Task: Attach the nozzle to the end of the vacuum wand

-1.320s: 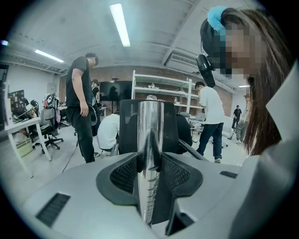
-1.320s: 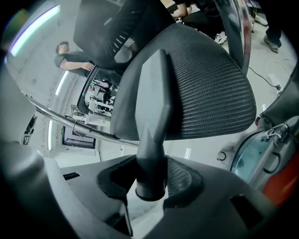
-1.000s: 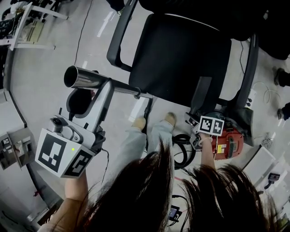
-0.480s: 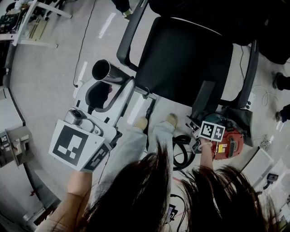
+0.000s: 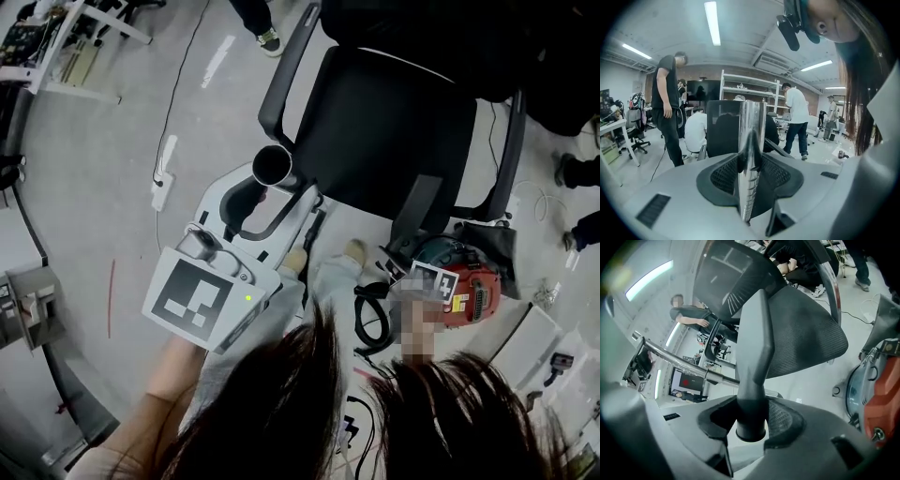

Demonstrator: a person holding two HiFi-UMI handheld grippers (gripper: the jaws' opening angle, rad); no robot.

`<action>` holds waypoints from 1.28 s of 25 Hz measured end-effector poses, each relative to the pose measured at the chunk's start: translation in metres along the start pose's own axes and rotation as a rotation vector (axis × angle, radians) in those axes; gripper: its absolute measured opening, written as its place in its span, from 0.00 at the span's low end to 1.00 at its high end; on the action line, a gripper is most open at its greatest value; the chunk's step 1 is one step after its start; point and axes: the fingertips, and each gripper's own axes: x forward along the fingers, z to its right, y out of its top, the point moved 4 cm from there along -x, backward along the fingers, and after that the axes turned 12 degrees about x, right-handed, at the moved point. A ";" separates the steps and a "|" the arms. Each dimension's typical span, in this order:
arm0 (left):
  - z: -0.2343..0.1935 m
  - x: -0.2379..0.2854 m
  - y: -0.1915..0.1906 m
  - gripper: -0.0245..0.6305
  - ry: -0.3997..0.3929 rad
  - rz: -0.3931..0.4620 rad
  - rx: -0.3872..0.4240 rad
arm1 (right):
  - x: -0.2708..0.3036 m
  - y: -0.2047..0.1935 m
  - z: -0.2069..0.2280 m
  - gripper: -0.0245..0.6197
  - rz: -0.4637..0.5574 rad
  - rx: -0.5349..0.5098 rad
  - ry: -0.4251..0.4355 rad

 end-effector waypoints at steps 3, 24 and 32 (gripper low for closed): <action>0.006 -0.006 0.000 0.27 -0.028 0.001 0.011 | -0.004 -0.007 -0.011 0.32 0.019 0.011 0.013; 0.013 -0.040 0.009 0.27 -0.141 -0.032 0.056 | -0.041 -0.045 -0.115 0.32 0.110 0.012 0.049; 0.003 -0.043 0.006 0.27 -0.151 -0.028 0.050 | -0.036 -0.046 -0.133 0.32 0.140 -0.004 0.063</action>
